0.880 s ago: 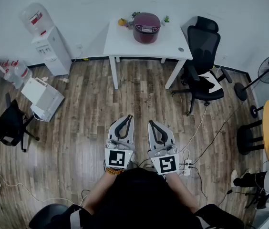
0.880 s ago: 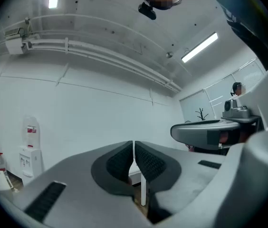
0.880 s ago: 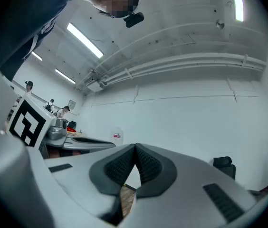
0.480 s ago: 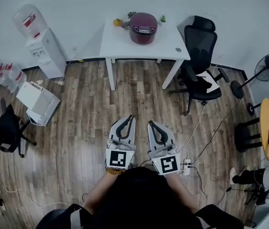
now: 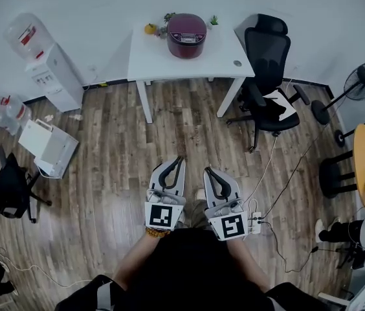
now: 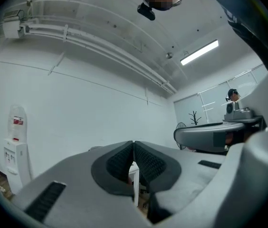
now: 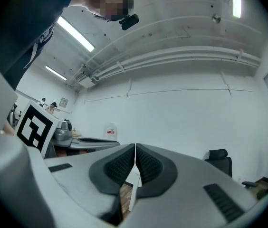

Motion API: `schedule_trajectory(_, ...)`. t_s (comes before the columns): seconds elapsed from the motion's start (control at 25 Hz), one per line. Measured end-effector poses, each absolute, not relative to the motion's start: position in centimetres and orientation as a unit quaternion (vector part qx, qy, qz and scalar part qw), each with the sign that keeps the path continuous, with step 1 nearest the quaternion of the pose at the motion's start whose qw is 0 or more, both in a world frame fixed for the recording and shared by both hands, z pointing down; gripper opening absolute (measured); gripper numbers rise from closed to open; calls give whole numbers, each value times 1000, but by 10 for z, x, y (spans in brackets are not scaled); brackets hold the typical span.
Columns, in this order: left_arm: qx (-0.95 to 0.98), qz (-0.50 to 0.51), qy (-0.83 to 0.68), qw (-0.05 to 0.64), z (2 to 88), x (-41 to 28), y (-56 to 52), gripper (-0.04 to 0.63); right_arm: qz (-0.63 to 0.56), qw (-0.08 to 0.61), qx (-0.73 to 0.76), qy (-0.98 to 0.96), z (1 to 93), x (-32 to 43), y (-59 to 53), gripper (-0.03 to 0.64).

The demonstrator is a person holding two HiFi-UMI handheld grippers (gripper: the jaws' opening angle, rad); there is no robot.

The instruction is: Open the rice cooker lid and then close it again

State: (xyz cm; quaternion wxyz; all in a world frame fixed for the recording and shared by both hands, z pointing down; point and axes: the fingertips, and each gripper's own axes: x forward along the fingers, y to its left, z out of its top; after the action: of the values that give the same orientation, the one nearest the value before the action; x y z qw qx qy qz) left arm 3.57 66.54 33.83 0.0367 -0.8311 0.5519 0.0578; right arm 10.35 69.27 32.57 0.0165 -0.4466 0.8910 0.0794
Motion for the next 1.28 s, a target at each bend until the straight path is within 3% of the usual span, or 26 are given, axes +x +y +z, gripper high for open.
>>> schedule_trajectory(1.28,-786,-40,616,41,342,106,438,35,14,58,-349,935,349,184,434,31)
